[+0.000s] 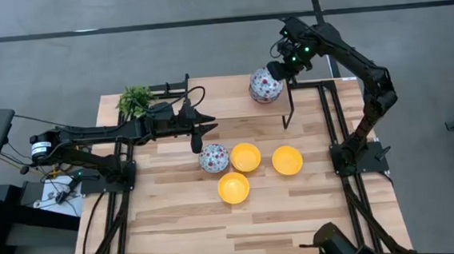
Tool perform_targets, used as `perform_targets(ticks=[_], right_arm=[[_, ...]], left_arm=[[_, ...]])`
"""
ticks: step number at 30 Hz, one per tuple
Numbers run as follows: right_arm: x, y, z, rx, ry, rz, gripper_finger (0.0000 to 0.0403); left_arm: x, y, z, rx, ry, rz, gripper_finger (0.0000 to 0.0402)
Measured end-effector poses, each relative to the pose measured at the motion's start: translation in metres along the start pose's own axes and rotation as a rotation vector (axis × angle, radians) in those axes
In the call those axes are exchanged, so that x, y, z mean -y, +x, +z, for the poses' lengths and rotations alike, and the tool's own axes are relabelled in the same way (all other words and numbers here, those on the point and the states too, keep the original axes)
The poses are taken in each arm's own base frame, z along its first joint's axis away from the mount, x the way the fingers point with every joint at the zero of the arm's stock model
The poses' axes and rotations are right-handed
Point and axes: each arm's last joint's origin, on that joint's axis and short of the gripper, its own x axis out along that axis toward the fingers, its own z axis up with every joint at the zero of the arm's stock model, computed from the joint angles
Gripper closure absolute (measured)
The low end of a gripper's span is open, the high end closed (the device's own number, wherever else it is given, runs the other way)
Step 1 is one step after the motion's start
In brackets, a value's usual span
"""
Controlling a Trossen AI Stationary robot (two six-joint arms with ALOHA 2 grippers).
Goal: Pick & Place Mini bowls
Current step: Stack the right white patterned bowl on top of the white patterned bowl on the shelf
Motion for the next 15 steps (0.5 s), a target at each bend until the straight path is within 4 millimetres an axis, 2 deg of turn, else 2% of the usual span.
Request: perform_targets(ticks=[15], right_arm=[[0.0012, 0.0054, 0.0009, -0.028, 0.003, -0.011, 0.0399]], left_arm=[[-0.0001, 0.0, 0.0, 0.0, 0.0, 0.0, 0.0293]])
